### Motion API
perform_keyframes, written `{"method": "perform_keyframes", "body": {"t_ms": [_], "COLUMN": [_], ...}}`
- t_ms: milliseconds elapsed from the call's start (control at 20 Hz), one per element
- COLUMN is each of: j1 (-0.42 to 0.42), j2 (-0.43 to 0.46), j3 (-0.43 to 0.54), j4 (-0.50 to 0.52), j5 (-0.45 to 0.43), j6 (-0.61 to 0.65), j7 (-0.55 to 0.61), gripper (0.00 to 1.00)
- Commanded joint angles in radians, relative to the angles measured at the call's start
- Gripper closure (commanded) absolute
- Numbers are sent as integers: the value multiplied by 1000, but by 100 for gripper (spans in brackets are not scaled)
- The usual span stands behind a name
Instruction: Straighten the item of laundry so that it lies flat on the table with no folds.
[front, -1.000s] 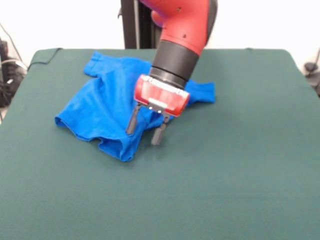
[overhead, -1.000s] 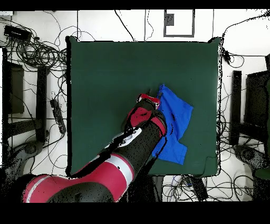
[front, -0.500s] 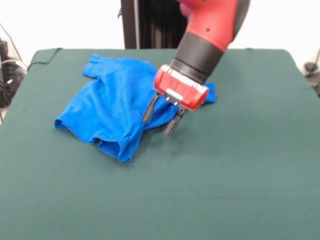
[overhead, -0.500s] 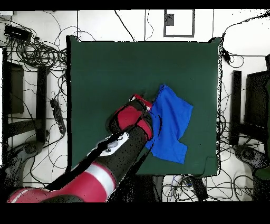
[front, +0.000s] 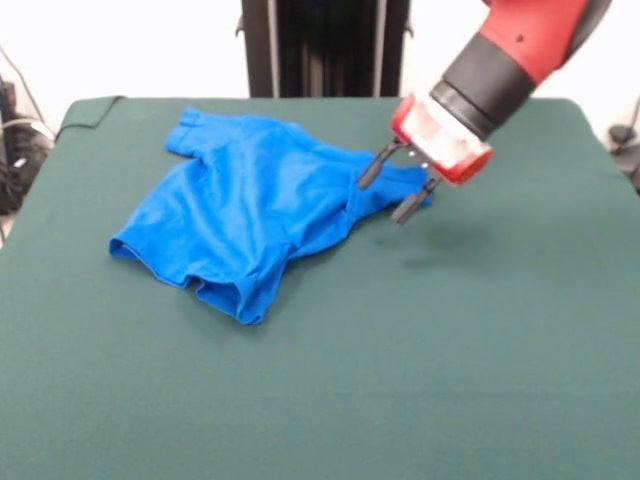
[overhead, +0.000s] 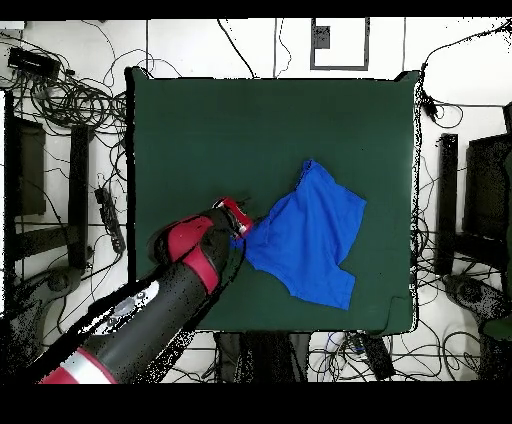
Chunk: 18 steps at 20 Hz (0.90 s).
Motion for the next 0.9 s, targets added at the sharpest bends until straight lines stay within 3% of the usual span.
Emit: {"method": "perform_keyframes", "body": {"t_ms": [50,400,700,900], "j1": [31,92,127,123], "j2": [156,300,386,393], "j3": [69,9,-35,-47], "j4": [109,81,75,67], "j5": [214,352,396,399], "j6": [75,134,163,163], "j7": [454,600,670,667], "gripper": [0,0,0,0]}}
